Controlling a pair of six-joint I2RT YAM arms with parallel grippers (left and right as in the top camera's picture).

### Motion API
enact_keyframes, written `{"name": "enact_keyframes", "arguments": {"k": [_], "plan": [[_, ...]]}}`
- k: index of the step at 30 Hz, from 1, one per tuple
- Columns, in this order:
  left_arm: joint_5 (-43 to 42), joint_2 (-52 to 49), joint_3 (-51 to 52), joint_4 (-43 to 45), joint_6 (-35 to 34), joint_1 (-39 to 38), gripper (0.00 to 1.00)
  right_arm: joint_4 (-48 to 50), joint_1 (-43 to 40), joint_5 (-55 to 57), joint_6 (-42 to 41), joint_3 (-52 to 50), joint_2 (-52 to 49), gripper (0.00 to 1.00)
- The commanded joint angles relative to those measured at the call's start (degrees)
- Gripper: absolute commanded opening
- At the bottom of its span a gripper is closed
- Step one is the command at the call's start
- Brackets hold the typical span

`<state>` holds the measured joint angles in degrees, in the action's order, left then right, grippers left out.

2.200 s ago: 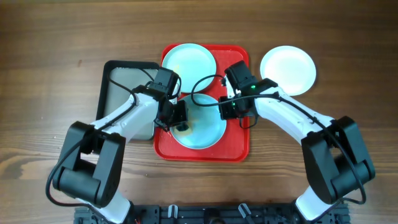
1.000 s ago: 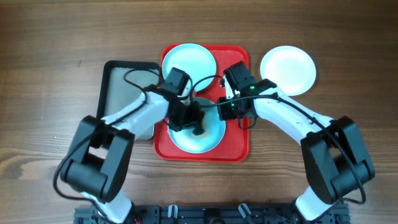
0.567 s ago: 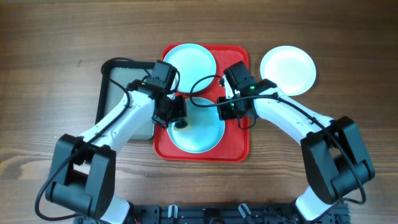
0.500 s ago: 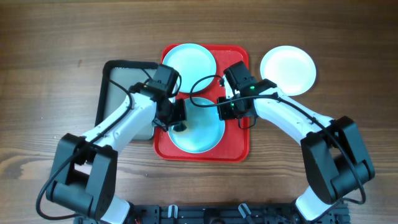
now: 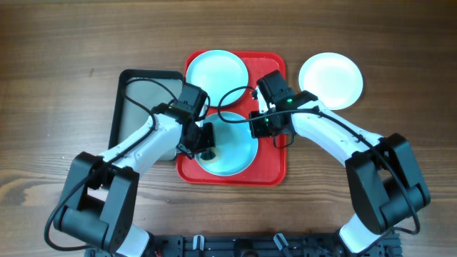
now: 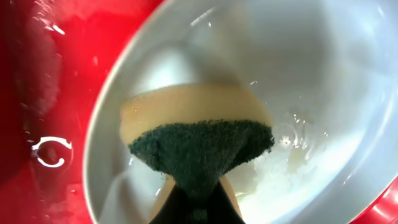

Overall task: Clean dirty plates on tray and stack at the side
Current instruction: 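Scrub the light-blue plate with the sponge while right gripper holds rim, then keep scrubbing the plate's lower side with the sponge, right gripper holding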

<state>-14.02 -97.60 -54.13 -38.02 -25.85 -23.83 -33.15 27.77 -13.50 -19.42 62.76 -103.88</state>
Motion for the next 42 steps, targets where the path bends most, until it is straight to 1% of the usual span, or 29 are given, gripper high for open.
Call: {"name": "enact_keyframes", "arguments": {"k": [1, 9, 12, 14, 18, 25, 30, 37, 42], "plan": [[-1.4, 0.1, 2.4, 1.8, -2.3, -2.9, 0.04, 0.1, 0.2, -0.8, -0.3, -0.4, 1.0, 0.04], [-1.3, 0.1, 2.6, 7.6, -9.2, -10.4, 0.04, 0.1, 0.2, -0.8, -0.3, -0.4, 1.0, 0.04], [-0.9, 0.1, 2.6, 10.3, -9.6, -12.7, 0.04, 0.1, 0.2, -0.8, -0.3, -0.4, 1.0, 0.04], [0.5, 0.1, 2.6, 11.0, -11.1, -13.8, 0.04, 0.1, 0.2, -0.8, -0.3, -0.4, 1.0, 0.04], [1.2, 0.1, 2.6, 13.5, -11.1, -15.6, 0.04, 0.1, 0.2, -0.8, -0.3, -0.4, 1.0, 0.04], [1.5, 0.1, 2.6, 19.3, -12.4, -16.6, 0.04, 0.1, 0.2, -0.8, -0.3, -0.4, 1.0, 0.04], [5.5, 0.1, 2.6, 22.4, -12.4, -16.6, 0.04, 0.1, 0.2, -0.8, -0.3, -0.4, 1.0, 0.04], [9.7, 0.1, 2.6, 23.5, -12.4, -16.6, 0.04, 0.2, 0.2, -0.7, -0.2, -0.4, 1.0, 0.04], [9.7, -0.4, 2.6, 24.6, -13.9, -16.6, 0.04, 0.2, 0.2, -0.7, -0.3, -0.4, 1.0, 0.04]]}}
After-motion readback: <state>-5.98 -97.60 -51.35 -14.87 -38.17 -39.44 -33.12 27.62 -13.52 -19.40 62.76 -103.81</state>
